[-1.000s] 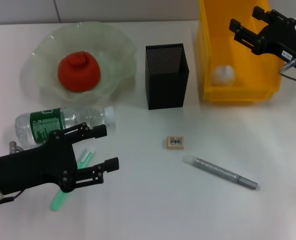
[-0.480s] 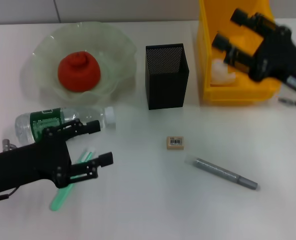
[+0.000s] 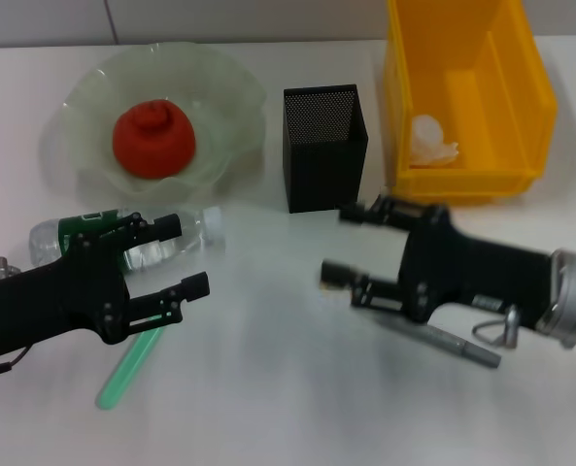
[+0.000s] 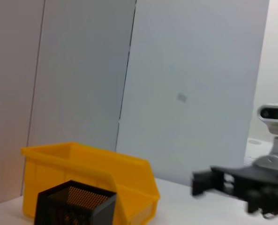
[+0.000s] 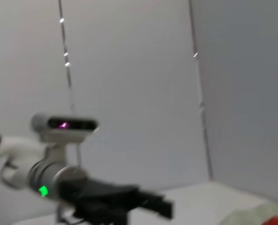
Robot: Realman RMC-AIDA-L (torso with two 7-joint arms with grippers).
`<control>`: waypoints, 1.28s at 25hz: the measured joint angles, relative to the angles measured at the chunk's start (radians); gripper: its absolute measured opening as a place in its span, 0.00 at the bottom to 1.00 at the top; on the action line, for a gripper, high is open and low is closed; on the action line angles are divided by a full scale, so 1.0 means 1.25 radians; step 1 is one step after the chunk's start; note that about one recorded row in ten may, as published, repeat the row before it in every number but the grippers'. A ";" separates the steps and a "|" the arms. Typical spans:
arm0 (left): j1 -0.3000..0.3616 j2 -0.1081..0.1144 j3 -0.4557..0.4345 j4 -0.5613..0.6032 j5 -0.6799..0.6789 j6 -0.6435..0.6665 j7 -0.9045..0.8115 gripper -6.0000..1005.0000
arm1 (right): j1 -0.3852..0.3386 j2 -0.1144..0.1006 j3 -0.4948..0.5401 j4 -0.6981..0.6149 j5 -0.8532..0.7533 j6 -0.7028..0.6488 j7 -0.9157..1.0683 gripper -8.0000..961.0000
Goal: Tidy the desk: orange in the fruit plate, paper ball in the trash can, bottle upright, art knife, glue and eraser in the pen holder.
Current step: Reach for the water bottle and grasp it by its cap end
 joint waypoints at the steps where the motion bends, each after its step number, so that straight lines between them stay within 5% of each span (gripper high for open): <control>1: -0.001 0.000 0.000 0.000 0.001 -0.005 0.000 0.77 | 0.002 0.000 -0.008 0.011 0.000 0.000 -0.005 0.73; 7: -0.017 0.000 0.009 0.029 0.008 -0.019 -0.046 0.77 | -0.002 0.000 -0.003 0.057 0.005 -0.006 -0.015 0.73; 13: -0.072 -0.001 0.011 0.218 0.077 -0.044 -0.313 0.77 | -0.004 -0.001 0.018 0.096 0.006 -0.002 -0.015 0.73; 19: -0.112 0.001 0.016 0.279 0.147 -0.049 -0.413 0.77 | -0.012 -0.003 0.037 0.110 0.006 -0.006 -0.015 0.73; 20: -0.184 -0.002 0.032 0.372 0.291 -0.039 -0.523 0.77 | -0.013 -0.003 0.041 0.112 0.006 -0.007 -0.015 0.73; 23: -0.258 -0.004 0.198 0.489 0.455 -0.067 -0.668 0.77 | -0.014 -0.003 0.046 0.117 0.006 -0.008 -0.015 0.73; 32: -0.306 -0.008 0.362 0.505 0.554 -0.144 -0.747 0.77 | -0.011 -0.002 0.037 0.119 0.001 -0.010 -0.023 0.73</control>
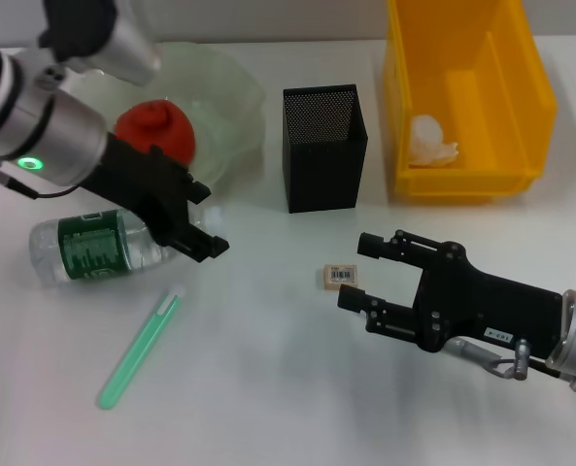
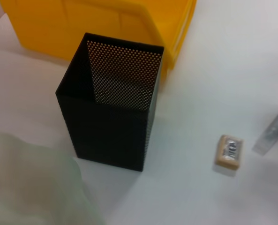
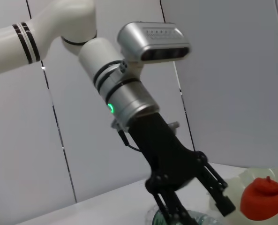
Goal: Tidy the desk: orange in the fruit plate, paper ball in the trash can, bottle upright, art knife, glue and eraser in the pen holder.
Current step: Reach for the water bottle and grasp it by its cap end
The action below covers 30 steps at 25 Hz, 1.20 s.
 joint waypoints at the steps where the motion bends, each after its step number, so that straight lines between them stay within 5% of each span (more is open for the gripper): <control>1: 0.000 -0.001 0.033 0.001 0.004 -0.026 -0.011 0.77 | 0.000 0.000 0.000 0.000 0.000 -0.001 0.000 0.73; 9: -0.011 -0.002 0.124 -0.011 0.057 -0.078 -0.037 0.76 | 0.010 0.001 0.002 0.015 0.005 -0.022 0.005 0.73; 30: -0.028 -0.004 0.173 -0.080 0.102 -0.176 -0.030 0.71 | 0.018 0.002 0.007 0.049 0.005 -0.022 0.001 0.73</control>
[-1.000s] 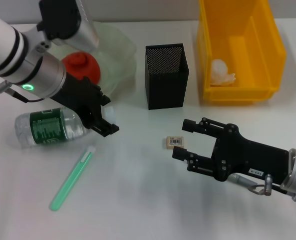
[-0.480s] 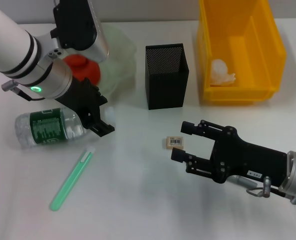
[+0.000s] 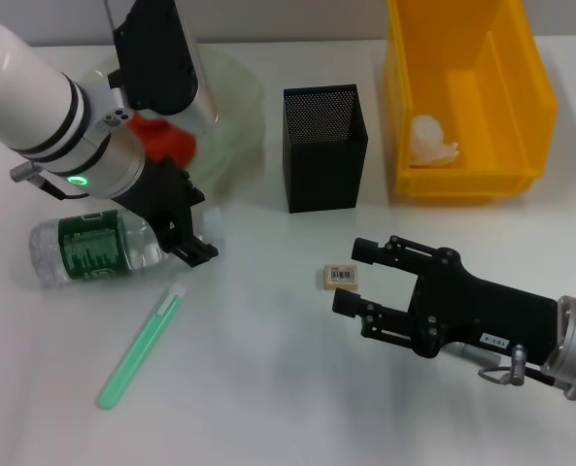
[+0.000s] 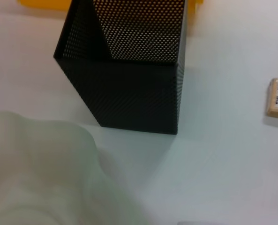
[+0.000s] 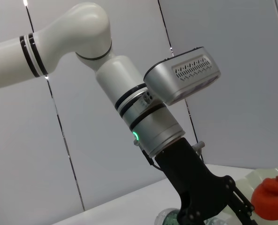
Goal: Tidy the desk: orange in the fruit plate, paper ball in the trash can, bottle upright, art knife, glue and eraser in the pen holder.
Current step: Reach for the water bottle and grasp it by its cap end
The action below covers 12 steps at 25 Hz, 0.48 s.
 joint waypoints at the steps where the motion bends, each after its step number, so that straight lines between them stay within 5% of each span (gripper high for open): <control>1: -0.001 0.000 0.001 -0.008 0.000 -0.005 0.000 0.71 | 0.002 0.000 0.000 0.003 0.000 0.001 0.000 0.73; 11: 0.004 0.000 0.027 -0.017 0.002 -0.034 0.004 0.69 | 0.002 0.000 0.001 0.004 0.000 0.006 0.002 0.73; 12: 0.004 0.000 0.027 -0.017 0.002 -0.034 0.004 0.61 | 0.002 0.000 0.001 0.004 0.000 0.006 0.002 0.73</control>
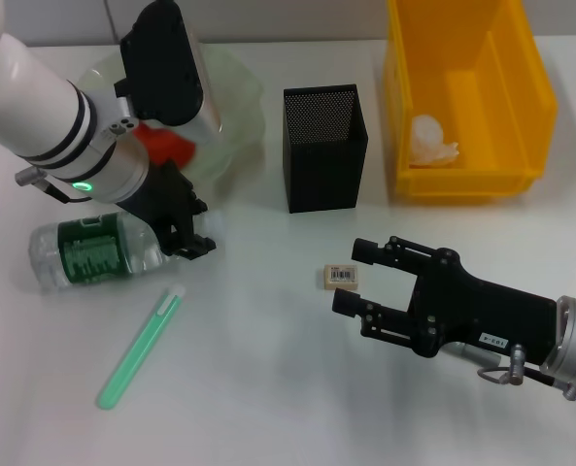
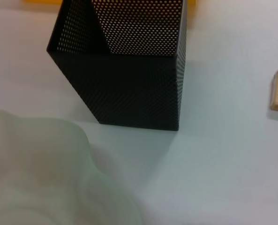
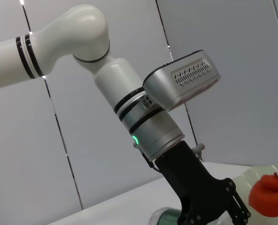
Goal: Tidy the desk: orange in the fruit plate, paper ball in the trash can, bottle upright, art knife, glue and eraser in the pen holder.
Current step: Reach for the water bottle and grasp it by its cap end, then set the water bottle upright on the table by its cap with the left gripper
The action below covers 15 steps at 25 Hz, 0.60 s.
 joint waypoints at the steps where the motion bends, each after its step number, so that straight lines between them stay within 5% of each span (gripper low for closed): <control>1: 0.002 0.000 0.009 0.001 0.000 -0.004 0.000 0.54 | 0.000 0.000 0.001 0.000 0.000 0.000 0.000 0.73; 2: 0.004 0.000 0.013 0.003 0.000 -0.006 0.000 0.46 | 0.000 0.000 0.001 0.000 0.000 0.001 0.000 0.73; 9: 0.020 0.002 0.032 0.026 -0.003 -0.004 0.001 0.45 | 0.005 0.000 0.002 0.001 0.010 0.004 0.000 0.73; 15: 0.118 0.007 -0.042 0.220 -0.056 0.067 0.004 0.45 | 0.009 0.000 0.002 0.001 0.011 0.004 0.000 0.73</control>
